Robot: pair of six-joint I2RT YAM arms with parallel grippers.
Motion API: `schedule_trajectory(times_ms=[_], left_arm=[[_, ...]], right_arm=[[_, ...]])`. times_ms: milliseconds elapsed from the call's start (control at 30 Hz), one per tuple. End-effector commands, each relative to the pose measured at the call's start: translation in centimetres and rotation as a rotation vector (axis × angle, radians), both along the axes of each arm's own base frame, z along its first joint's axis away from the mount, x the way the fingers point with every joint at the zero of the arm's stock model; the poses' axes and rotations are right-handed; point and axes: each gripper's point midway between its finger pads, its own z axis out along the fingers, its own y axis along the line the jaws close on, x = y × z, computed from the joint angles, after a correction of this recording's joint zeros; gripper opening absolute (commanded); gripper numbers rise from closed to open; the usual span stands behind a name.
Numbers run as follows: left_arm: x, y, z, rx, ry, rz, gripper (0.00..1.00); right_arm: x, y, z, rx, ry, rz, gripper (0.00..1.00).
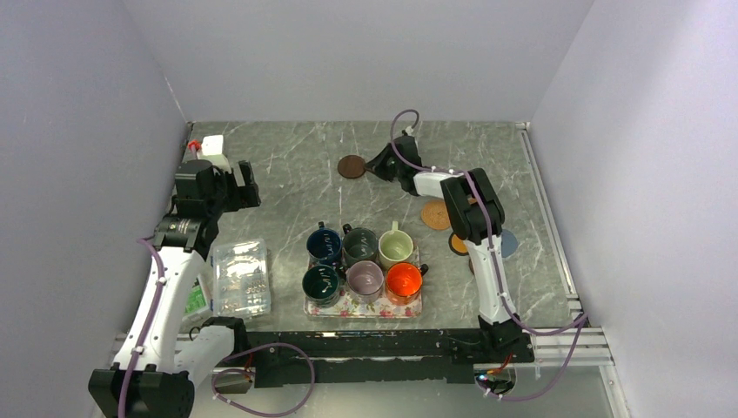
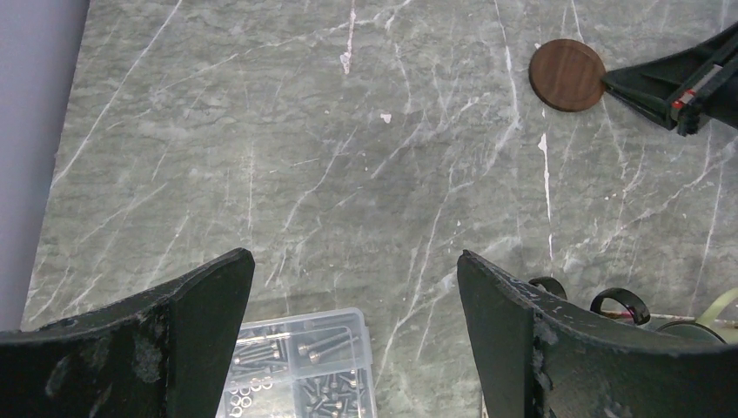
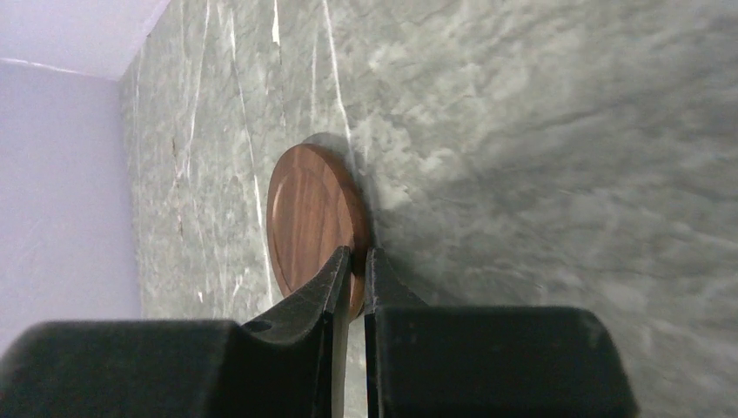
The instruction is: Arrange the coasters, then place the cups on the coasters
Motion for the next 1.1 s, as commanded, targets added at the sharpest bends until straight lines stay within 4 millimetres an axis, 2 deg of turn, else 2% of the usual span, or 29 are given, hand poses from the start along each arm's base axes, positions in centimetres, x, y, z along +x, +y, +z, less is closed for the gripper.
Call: schedule_trajectory(times_ms=[0,100,200,267,333,400,500,600,700,867,1000,1067], left_arm=[[0.3,-0.1,0.3,0.015,-0.021,-0.003,0.94],[0.4,-0.3,0.3,0.014,-0.02,-0.01,0.94],[0.4,-0.4,0.2,0.014,-0.018,-0.011,0.94],[0.4,-0.3,0.2,0.016,-0.019,-0.01,0.94],[0.3,-0.3,0.3,0.018,-0.023,-0.008,0.94],[0.3,-0.2,0.3,0.019,-0.023,-0.003,0.94],[0.3,-0.3,0.3,0.016,-0.026,-0.009,0.94],[0.4,-0.5,0.3,0.011,-0.024,-0.018,0.94],[0.4,-0.7,0.1,0.005,-0.017,-0.024,0.94],[0.5,-0.8,-0.2,0.005,-0.003,-0.033,0.94],[0.7,-1.0,-0.6,0.002,0.015,-0.041,0.94],[0.8,-1.0,-0.8,0.001,0.019,-0.044,0.94]], right_arm=[[1.0,0.8,0.2,-0.06,-0.03,0.008,0.0],[1.0,0.9,0.4,-0.073,-0.042,0.019,0.26],[1.0,0.7,1.6,-0.096,-0.075,0.035,0.41],[0.7,1.1,3.4,-0.106,-0.134,0.086,0.49],[0.1,1.4,6.0,-0.133,-0.238,0.175,0.57],[-1.3,1.0,8.2,-0.193,-0.31,0.245,0.64],[-3.5,-1.2,10.8,-0.319,-0.365,0.269,0.71],[-5.7,-4.6,11.6,-0.474,-0.348,0.244,0.75],[-8.1,-8.0,10.9,-0.59,-0.279,0.202,0.78],[-12.4,-12.2,7.5,-0.663,-0.135,0.132,0.82],[-15.0,-14.1,4.2,-0.662,-0.067,0.1,0.83],[-15.7,-14.5,3.1,-0.658,-0.041,0.103,0.83]])
